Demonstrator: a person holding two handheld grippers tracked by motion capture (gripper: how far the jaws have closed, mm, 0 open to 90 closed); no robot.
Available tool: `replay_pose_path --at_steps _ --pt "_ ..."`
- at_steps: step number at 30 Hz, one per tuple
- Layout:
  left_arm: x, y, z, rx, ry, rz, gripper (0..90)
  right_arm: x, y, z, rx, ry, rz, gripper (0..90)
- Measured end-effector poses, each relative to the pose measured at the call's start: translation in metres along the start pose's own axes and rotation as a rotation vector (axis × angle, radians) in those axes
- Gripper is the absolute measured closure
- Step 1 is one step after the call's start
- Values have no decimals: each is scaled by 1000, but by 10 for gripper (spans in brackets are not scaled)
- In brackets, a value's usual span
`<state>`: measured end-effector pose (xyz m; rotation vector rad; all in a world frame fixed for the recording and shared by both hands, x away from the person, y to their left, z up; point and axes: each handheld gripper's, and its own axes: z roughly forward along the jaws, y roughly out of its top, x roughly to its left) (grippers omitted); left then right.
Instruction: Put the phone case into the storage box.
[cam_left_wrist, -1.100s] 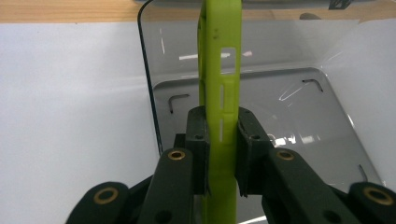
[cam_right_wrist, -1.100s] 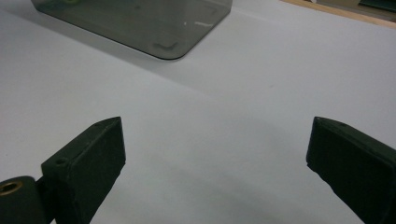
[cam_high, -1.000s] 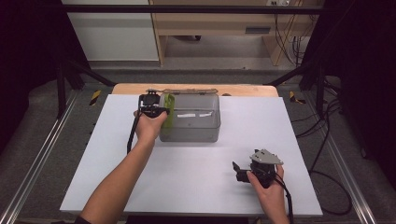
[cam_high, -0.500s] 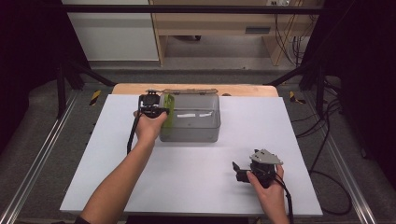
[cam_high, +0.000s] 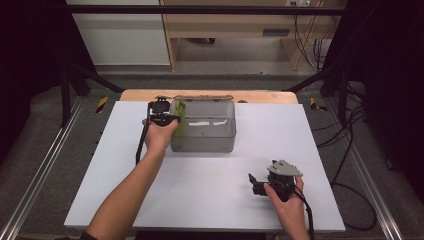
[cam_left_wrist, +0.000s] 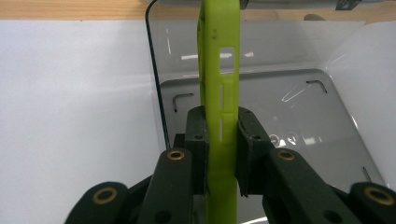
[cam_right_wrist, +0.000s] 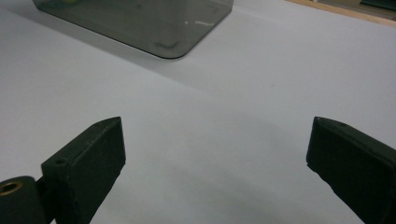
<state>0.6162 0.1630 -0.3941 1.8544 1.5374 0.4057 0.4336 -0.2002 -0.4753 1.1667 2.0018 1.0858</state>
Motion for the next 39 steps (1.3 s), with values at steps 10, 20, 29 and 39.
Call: replay_pose_path --at_steps 10,20,29,39 --pt "0 0 1 -7 4 4 762 0 0 1 4 1 -1 51" --pt "-2 0 2 -27 13 17 690 0 0 1 4 2 0 50" --pt "-11 3 -19 -210 1 95 539 0 0 0 1 1 0 51" --pt "-7 3 -37 -335 -6 205 398 1 0 0 2 2 2 51"
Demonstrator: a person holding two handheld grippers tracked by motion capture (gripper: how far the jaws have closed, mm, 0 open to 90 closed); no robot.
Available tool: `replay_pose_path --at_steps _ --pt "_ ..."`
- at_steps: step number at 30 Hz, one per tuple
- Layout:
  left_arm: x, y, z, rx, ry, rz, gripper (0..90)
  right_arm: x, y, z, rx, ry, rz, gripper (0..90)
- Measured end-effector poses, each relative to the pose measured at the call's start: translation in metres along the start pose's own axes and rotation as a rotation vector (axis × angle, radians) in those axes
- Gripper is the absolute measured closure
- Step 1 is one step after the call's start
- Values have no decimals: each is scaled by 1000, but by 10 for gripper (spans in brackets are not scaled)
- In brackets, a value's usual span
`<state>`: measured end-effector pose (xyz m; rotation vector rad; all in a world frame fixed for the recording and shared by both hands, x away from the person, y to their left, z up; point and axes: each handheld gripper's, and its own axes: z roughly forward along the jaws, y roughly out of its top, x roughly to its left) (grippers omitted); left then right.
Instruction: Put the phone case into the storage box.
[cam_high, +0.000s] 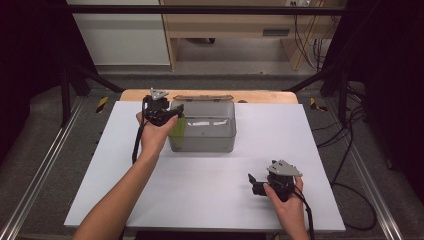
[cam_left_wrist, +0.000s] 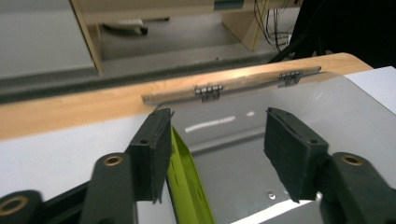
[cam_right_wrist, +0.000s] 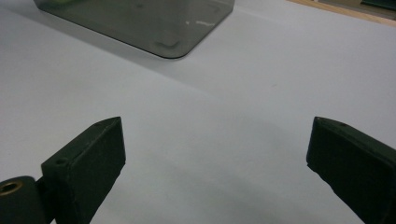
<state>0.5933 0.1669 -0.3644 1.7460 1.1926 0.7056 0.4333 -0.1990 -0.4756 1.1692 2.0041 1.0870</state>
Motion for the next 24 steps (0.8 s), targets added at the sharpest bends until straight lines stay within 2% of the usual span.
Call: replay_pose_path --at_steps 3,4,5,9,13,15,24 --pt "-2 0 -5 -55 -19 14 322 0 0 0 -2 0 -1 50" --pt "-2 0 -5 -55 -19 14 297 0 0 0 -2 0 -1 50" --pt "-4 0 -7 -81 -24 31 286 0 0 -1 -3 0 1 51" --pt "-6 0 -11 -117 -45 51 236 0 0 -1 -5 -1 -1 51" --pt "-7 -2 -13 -138 -54 58 198 0 0 -1 -6 -1 -3 51" --pt "-7 -3 -13 -146 -68 56 148 0 0 -1 -6 -1 -2 51" --pt "-7 -8 -16 -170 -98 58 73 0 0 -1 -7 -2 -4 50"
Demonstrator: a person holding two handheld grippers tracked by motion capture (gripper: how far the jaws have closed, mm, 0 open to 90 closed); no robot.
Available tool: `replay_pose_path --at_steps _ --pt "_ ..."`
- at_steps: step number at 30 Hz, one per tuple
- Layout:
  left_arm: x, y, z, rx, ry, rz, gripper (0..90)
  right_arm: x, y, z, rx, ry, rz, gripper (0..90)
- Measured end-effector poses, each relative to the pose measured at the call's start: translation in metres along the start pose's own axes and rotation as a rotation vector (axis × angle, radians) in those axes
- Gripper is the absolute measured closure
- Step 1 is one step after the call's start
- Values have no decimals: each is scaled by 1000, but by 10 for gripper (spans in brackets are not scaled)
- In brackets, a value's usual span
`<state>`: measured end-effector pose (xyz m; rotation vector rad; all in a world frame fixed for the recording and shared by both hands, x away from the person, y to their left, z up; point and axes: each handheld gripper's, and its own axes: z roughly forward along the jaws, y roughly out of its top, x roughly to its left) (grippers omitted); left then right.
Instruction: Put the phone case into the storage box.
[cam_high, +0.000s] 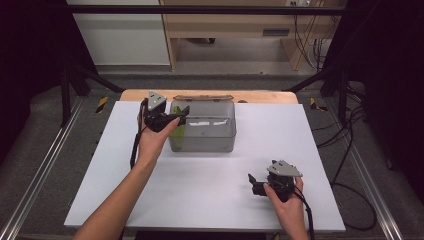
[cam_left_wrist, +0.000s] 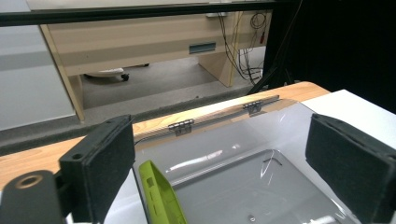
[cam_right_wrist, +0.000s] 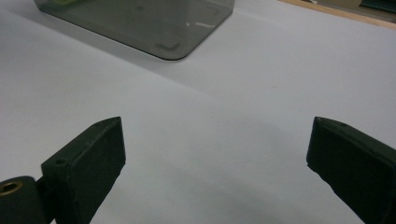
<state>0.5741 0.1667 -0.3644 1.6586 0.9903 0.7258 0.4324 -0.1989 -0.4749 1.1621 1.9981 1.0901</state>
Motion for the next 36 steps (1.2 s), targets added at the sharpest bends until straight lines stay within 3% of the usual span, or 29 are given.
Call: replay_pose_path --at_steps 6,9,13,36 --pt "-2 -1 -2 -14 -19 15 42 0 0 0 0 1 -1 50" --pt "-3 -2 -4 -23 -36 3 29 1 0 1 1 1 -3 50" --pt "-4 -1 -7 -48 -22 14 21 0 0 1 2 1 -2 50" --pt "-11 -6 -13 -80 -63 25 20 0 0 0 -7 12 7 46"
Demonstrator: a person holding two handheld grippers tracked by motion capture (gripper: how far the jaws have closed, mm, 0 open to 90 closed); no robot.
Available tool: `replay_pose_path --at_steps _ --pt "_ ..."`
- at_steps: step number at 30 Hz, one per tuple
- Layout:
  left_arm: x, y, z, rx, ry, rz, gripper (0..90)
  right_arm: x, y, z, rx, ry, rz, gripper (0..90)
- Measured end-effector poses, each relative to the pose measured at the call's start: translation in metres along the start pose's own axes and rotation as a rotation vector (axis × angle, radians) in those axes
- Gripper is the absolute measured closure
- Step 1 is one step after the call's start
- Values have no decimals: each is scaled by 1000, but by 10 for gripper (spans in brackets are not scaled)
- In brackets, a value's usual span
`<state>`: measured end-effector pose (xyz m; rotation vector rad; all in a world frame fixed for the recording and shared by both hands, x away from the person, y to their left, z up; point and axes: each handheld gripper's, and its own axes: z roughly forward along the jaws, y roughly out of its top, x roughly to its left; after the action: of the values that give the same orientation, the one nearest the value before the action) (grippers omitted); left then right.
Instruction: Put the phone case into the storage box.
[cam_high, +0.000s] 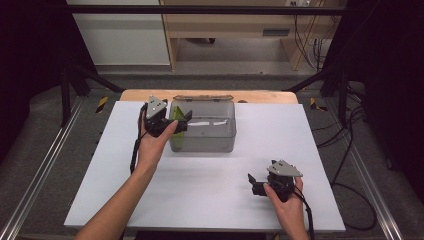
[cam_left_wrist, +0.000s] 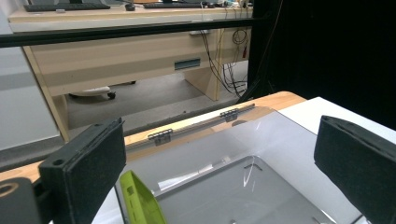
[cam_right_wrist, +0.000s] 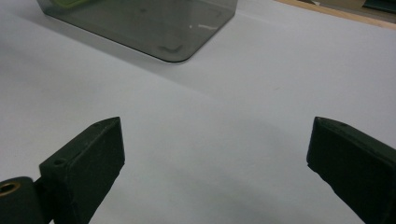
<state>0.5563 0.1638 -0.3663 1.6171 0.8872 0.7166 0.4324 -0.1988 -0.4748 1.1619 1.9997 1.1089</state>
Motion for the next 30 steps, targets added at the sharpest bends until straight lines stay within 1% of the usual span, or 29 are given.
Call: replay_pose_path --at_steps 2,3,4,12,21,30 --pt "-1 0 -1 -6 -9 -8 20 0 0 0 -3 2 -3 44" --pt "-2 0 -2 -9 -5 1 20 0 0 0 -5 5 -8 43" --pt "-3 0 -3 -11 -14 1 20 1 0 -1 -7 7 -7 43" --pt "-5 1 -7 -23 -21 3 20 1 0 -1 -10 13 -4 43" --pt "-2 1 -14 -38 -23 0 18 0 1 -2 -14 10 -3 41" --pt "4 -1 -24 -57 -27 3 16 0 1 -2 -15 10 -7 41"
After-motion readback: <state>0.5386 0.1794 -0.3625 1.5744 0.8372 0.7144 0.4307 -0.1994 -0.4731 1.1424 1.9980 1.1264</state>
